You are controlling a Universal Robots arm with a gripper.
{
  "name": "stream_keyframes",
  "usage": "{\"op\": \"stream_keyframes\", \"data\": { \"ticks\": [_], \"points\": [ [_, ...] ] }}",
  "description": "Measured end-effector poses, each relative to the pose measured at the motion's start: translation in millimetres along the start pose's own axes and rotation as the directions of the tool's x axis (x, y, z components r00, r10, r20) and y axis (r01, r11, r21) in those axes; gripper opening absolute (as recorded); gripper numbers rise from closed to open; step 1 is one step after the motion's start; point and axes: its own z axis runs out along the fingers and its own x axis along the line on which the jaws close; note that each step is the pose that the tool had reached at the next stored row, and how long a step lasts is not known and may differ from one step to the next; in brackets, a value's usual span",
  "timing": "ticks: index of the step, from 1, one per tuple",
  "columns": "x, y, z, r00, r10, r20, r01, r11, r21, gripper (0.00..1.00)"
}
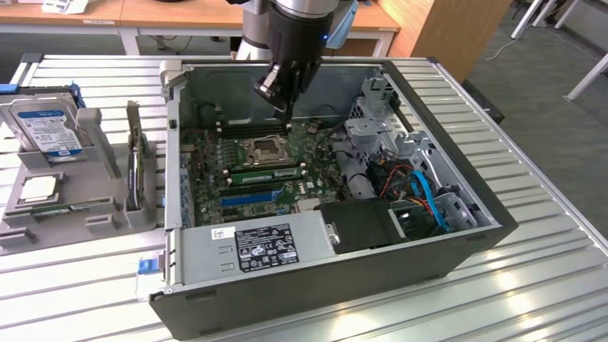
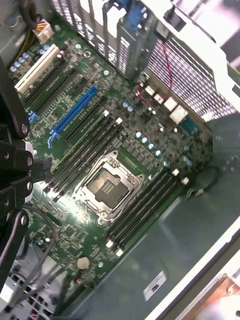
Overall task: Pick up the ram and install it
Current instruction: 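Press down the ram until it locks into place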
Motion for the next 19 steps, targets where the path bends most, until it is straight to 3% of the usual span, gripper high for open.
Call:
{"op": "stream_keyframes", "data": {
  "ticks": [6,11,12,13,19],
  "points": [
    [0.0,0.0,0.2,0.9953,0.097,0.0055,-0.097,0.9953,0.0027,0.10],
    [0.0,0.0,0.4,0.9844,0.176,0.0102,-0.176,0.9844,0.0044,0.10],
    [0.0,0.0,0.5,0.9764,0.215,0.0127,-0.215,0.9765,0.0052,0.10],
    [0.0,0.0,0.6,0.9596,0.281,0.0168,-0.281,0.9597,0.0062,0.10],
    [0.0,0.0,0.7,0.9303,0.366,0.0225,-0.366,0.9304,0.0070,0.10]
  ]
}}
